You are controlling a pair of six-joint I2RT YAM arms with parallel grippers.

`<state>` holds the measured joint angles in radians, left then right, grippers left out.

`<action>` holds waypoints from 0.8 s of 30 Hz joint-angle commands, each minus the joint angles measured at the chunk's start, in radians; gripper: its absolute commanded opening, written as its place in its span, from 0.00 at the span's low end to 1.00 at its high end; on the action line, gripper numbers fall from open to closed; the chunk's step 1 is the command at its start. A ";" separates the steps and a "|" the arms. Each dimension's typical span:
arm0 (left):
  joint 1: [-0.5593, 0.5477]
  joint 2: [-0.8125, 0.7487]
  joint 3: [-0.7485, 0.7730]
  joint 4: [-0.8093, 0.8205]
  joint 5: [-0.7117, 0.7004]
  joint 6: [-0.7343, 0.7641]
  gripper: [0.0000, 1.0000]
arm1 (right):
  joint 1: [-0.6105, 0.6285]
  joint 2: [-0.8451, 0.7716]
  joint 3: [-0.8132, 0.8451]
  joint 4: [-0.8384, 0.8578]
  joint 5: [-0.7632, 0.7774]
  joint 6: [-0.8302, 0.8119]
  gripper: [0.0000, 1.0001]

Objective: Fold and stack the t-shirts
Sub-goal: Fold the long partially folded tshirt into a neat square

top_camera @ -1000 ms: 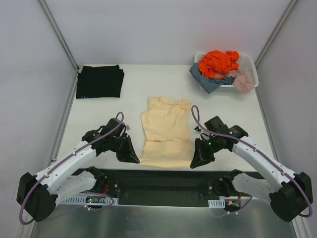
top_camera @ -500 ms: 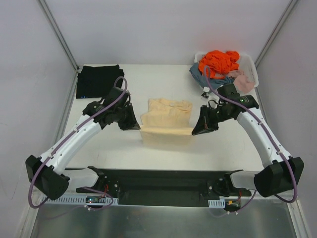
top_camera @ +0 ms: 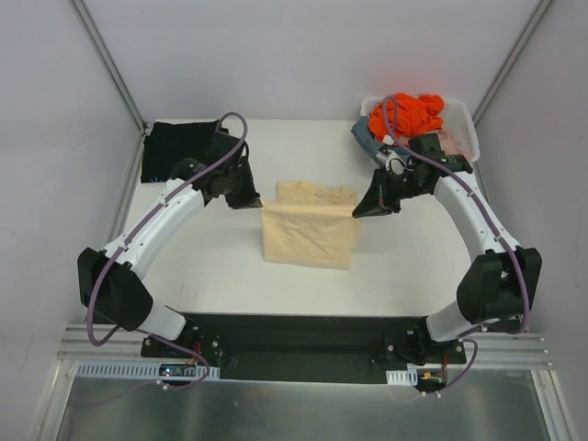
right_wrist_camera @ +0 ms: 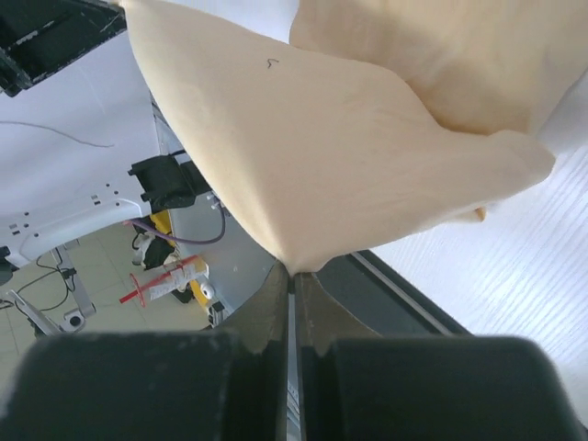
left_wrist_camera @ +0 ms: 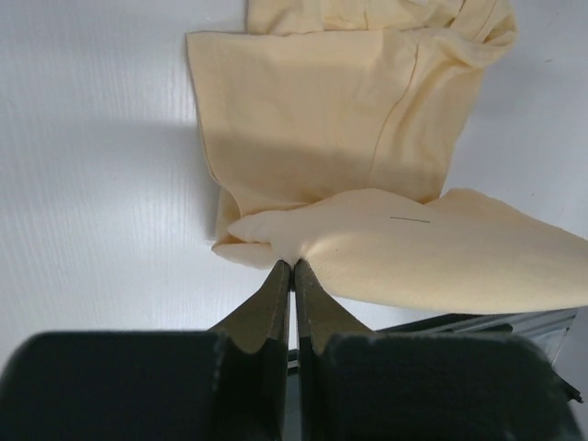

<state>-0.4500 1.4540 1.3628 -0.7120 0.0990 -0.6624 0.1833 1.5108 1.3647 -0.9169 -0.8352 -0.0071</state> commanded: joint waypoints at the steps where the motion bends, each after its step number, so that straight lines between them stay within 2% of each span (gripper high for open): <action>1: 0.028 0.032 0.096 0.072 -0.036 0.044 0.00 | -0.042 0.066 0.079 0.090 -0.041 0.034 0.01; 7: 0.065 0.123 0.188 0.106 -0.024 0.078 0.00 | -0.074 0.181 0.128 0.127 -0.065 0.048 0.01; 12: 0.096 0.245 0.254 0.140 0.002 0.099 0.00 | -0.085 0.258 0.157 0.237 -0.061 0.090 0.01; 18: 0.131 0.439 0.406 0.178 0.033 0.106 0.00 | -0.091 0.396 0.218 0.299 0.073 0.114 0.01; 22: 0.134 0.601 0.553 0.203 0.011 0.121 0.00 | -0.090 0.449 0.263 0.320 0.270 0.134 0.01; 24: 0.137 0.658 0.626 0.215 0.057 0.122 0.00 | -0.093 0.468 0.270 0.325 0.342 0.151 0.01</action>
<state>-0.3332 2.0270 1.8378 -0.5533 0.1493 -0.5808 0.1074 1.9572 1.5707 -0.6319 -0.7063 0.1108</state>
